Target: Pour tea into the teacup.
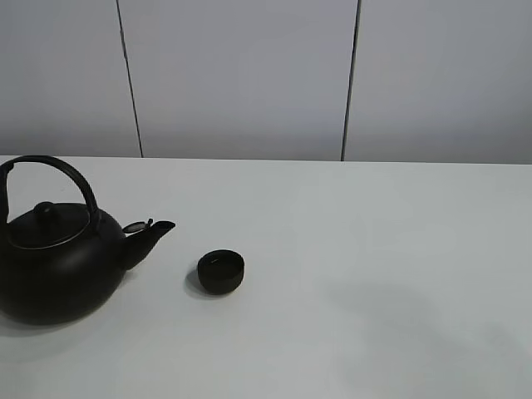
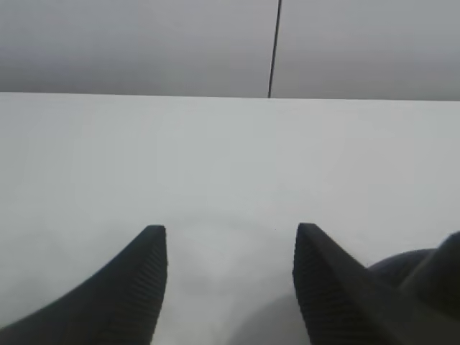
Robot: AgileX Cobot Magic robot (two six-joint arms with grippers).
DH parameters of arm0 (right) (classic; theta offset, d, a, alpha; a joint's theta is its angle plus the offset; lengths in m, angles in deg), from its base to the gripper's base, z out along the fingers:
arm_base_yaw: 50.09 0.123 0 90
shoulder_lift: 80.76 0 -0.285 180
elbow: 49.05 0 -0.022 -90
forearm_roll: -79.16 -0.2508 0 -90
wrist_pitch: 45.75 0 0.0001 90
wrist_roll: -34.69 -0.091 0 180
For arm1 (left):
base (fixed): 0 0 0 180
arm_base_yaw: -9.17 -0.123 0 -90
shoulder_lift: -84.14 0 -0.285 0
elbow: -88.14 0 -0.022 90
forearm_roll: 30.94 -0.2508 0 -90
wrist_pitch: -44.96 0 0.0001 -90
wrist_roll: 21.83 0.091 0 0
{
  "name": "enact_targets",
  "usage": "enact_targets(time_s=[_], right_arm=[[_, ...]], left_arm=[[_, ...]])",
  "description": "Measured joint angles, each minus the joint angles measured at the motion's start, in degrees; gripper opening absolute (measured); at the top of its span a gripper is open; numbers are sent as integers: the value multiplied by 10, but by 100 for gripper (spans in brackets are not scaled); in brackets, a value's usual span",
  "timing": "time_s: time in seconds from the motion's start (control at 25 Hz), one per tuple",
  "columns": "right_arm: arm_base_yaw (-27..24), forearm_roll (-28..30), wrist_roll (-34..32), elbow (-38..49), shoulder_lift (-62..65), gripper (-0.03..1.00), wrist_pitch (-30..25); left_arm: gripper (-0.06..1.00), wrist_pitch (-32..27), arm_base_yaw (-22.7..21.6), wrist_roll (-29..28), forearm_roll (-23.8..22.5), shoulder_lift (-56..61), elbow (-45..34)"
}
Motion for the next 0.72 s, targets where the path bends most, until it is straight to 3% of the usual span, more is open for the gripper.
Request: enact_targets(time_s=[0.28, 0.6, 0.72], right_arm=[[0, 0, 0, 0, 0, 49, 0], [0, 0, 0, 0, 0, 49, 0], [0, 0, 0, 0, 0, 49, 0]], left_arm=[[39, -109, -3, -107, -77, 3, 83], [39, -335, -8, -276, -153, 80, 198], [37, -413, -25, -296, -166, 109, 229]])
